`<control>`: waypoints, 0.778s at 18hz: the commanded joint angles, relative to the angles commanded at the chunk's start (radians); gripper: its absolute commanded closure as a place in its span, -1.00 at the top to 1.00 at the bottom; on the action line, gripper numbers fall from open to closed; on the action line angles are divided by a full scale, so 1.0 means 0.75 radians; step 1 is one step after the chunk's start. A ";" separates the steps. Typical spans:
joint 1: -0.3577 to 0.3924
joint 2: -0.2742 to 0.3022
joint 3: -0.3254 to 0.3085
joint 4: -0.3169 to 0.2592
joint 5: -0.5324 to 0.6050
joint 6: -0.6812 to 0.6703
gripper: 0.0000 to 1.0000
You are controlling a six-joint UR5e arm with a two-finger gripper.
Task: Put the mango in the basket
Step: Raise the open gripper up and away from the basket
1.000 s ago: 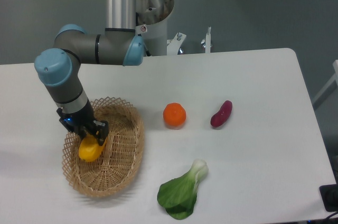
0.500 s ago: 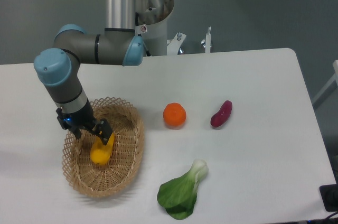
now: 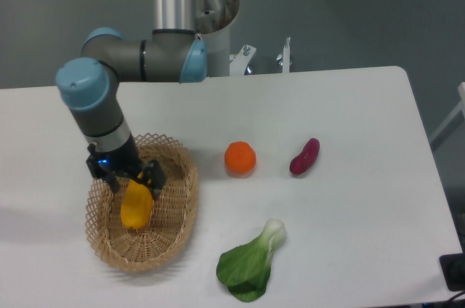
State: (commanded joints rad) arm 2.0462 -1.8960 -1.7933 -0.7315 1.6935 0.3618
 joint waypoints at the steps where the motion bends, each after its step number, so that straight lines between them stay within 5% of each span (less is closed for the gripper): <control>1: 0.016 0.002 0.022 -0.061 -0.002 0.035 1.00; 14: 0.207 0.106 0.064 -0.323 -0.098 0.378 1.00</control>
State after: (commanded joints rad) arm 2.2011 -1.8163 -1.7456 -0.9740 1.6199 0.6456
